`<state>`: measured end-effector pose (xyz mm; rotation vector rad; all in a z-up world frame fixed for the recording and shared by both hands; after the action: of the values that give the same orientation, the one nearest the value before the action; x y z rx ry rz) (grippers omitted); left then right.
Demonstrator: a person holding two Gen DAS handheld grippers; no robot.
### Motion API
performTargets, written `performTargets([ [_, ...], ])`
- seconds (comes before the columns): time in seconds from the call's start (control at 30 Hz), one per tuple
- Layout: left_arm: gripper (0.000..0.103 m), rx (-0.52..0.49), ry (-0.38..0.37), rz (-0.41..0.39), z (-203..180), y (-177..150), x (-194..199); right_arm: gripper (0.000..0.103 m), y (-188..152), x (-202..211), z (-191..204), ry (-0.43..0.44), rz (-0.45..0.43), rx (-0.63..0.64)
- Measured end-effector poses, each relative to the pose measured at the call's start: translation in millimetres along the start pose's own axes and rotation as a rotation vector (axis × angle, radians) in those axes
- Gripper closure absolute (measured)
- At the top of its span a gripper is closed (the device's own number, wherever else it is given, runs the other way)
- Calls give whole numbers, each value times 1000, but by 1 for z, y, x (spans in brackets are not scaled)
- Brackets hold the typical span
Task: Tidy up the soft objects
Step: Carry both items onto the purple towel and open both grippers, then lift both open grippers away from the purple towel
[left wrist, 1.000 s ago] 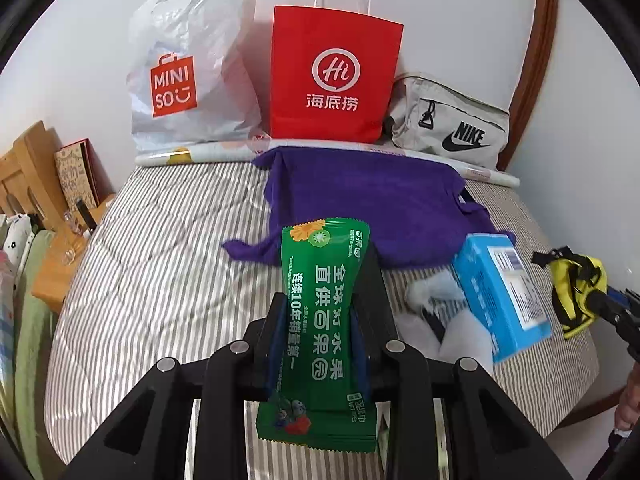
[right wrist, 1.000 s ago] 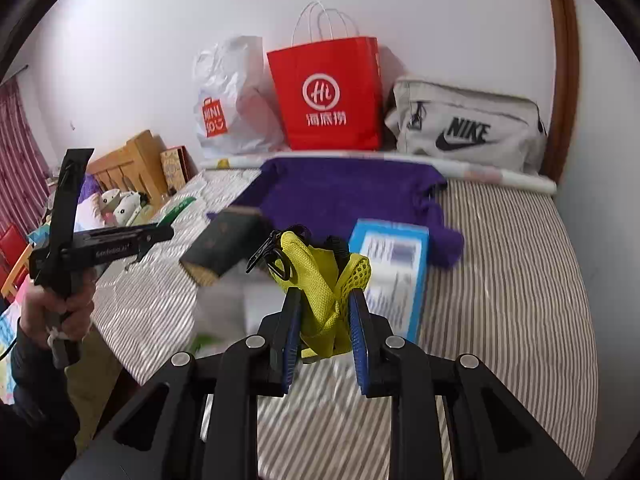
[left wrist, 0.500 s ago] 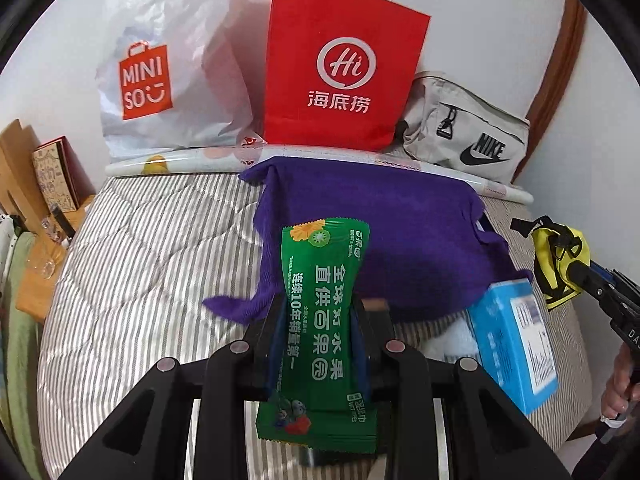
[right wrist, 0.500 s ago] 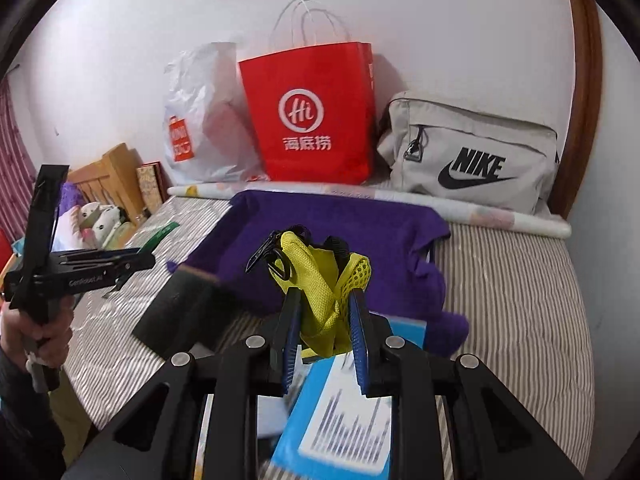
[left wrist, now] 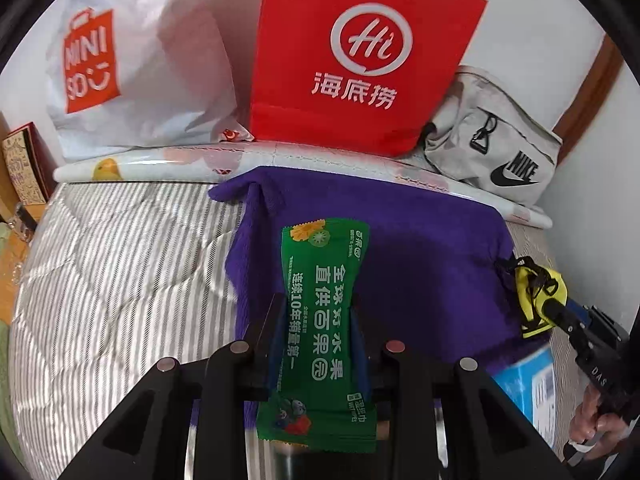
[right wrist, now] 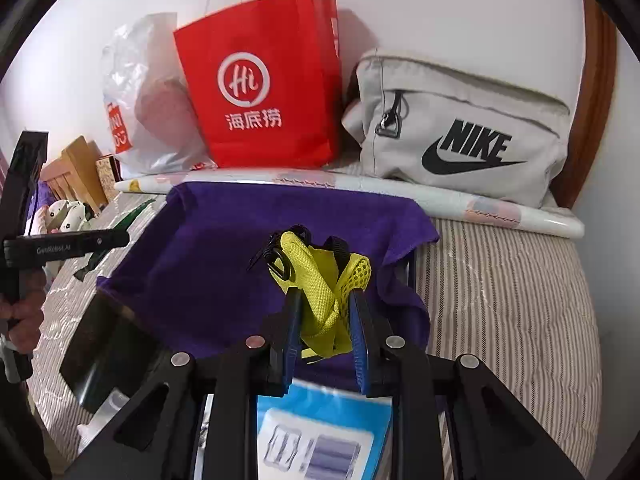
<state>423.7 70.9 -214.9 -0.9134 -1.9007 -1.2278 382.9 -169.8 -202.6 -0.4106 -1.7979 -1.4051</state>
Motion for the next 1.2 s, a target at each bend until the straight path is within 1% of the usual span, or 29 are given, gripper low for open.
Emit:
performTargets([
  [0.27, 75, 19, 7, 51, 3, 13, -35, 79, 4, -30, -10, 1, 57, 23],
  [0.37, 75, 9, 32, 73, 4, 14, -50, 79, 4, -40, -12, 0, 77, 28],
  [0.5, 75, 32, 18, 86, 5, 18, -59, 78, 3, -50, -12, 7, 98, 27],
  [0.6, 74, 22, 21, 107, 4, 17, -66, 76, 0, -55, -12, 6, 114, 35],
  [0.63, 73, 19, 24, 108, 4, 18, -67, 74, 0, -56, -12, 5, 119, 38],
  [0.7, 72, 17, 29, 111, 4, 19, -70, 73, 0, -59, -11, 6, 125, 41],
  [0.77, 72, 30, 22, 124, 5, 19, -73, 67, 0, -61, -11, 7, 129, 44],
  [0.8, 71, 39, 8, 134, 5, 19, -75, 62, 0, -62, -11, 7, 132, 46],
  [0.83, 67, 42, -3, 147, 4, 19, -76, 57, -1, -63, -10, 6, 137, 49],
  [0.87, 66, 44, -15, 157, 4, 18, -76, 55, -1, -63, -10, 5, 138, 52],
  [0.9, 65, 45, -32, 161, 2, 18, -76, 52, -1, -62, -10, 2, 137, 55],
  [0.93, 62, 40, -36, 158, 1, 18, -75, 46, -1, -62, -9, 0, 134, 58],
  [0.97, 56, 29, -33, 152, 0, 18, -73, 43, 0, -61, -9, -2, 131, 60],
  [1.0, 52, 20, -25, 145, -1, 18, -72, 40, 0, -60, -9, -5, 127, 63],
  [1.1, 52, 0, -9, 121, -4, 18, -65, 29, 1, -57, -8, -9, 117, 66],
  [1.2, 51, -6, 21, 106, -3, 19, -59, 26, 2, -51, -8, -4, 103, 53],
])
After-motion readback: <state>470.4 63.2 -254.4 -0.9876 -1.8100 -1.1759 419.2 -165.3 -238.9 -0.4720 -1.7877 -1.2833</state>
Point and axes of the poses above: each gripper's, at about its wrist camera, not at the fingertips, and x roughly against the way its jaws point, z to its left, y to its top, the point moved 8 cm from there along -x, roughly the way its jaws point, and after that the axes turned 12 degrees about x, right-handed, at the moved point
